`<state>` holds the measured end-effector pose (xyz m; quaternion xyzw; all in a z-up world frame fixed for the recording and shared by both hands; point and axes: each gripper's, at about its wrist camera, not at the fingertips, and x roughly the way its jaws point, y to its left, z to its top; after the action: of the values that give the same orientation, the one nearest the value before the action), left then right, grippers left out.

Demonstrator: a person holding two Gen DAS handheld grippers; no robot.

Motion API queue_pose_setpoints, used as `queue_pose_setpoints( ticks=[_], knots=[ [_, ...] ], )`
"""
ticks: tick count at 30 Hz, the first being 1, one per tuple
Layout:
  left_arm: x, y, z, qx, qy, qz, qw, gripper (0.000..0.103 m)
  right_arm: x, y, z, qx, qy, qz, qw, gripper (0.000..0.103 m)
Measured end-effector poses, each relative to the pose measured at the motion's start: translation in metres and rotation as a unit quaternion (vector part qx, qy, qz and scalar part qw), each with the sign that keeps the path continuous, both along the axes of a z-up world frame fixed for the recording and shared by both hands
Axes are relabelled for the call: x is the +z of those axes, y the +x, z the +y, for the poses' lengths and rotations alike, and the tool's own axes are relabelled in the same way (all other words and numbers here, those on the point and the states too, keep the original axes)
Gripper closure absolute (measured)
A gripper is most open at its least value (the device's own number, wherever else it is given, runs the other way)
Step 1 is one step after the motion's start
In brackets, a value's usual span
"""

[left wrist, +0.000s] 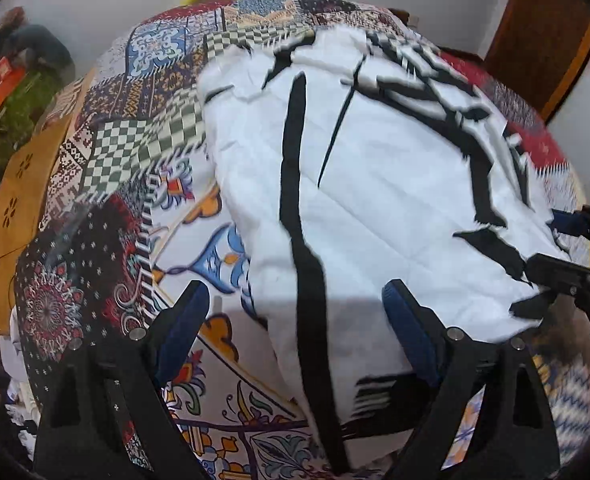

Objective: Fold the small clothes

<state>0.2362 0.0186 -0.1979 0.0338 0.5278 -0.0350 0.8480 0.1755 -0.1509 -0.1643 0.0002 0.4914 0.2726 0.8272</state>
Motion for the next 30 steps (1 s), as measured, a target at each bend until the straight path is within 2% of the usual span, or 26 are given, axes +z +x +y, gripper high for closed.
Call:
queue_pose_setpoints(
  ticks=[5, 13, 17, 20, 24, 27, 29, 30],
  knots=[
    [-0.001, -0.014, 0.010, -0.008, -0.015, 0.003, 0.9999, 0.009, -0.009, -0.006, -0.011, -0.001, 0.007, 0.017, 1.000, 0.029],
    [0.009, -0.037, 0.026, -0.020, 0.004, -0.005, 0.9998, 0.007, 0.012, -0.009, -0.014, 0.008, -0.009, -0.012, 1.000, 0.029],
    [0.025, -0.036, 0.037, 0.002, 0.014, -0.023, 0.9996, 0.007, 0.023, -0.002, -0.017, -0.003, 0.003, -0.028, 1.000, 0.029],
    [0.035, -0.023, 0.044, 0.015, -0.003, -0.030, 0.9994, 0.007, 0.028, 0.010, -0.018, -0.013, 0.015, -0.032, 0.999, 0.026],
    [0.030, 0.010, 0.050, 0.035, -0.043, -0.014, 0.9984, 0.007, 0.021, 0.034, -0.011, -0.022, 0.031, -0.011, 0.999, 0.025],
    [0.016, 0.031, 0.051, 0.042, -0.071, 0.009, 0.9966, 0.014, 0.008, 0.049, -0.008, -0.027, 0.051, 0.027, 0.998, 0.025],
    [0.004, 0.043, 0.051, 0.046, -0.087, 0.030, 0.9947, 0.028, 0.000, 0.056, -0.005, -0.026, 0.060, 0.045, 0.997, 0.025],
    [-0.002, 0.048, 0.051, 0.046, -0.098, 0.040, 0.9933, 0.030, -0.003, 0.059, -0.003, -0.023, 0.066, 0.052, 0.996, 0.025]
  ],
)
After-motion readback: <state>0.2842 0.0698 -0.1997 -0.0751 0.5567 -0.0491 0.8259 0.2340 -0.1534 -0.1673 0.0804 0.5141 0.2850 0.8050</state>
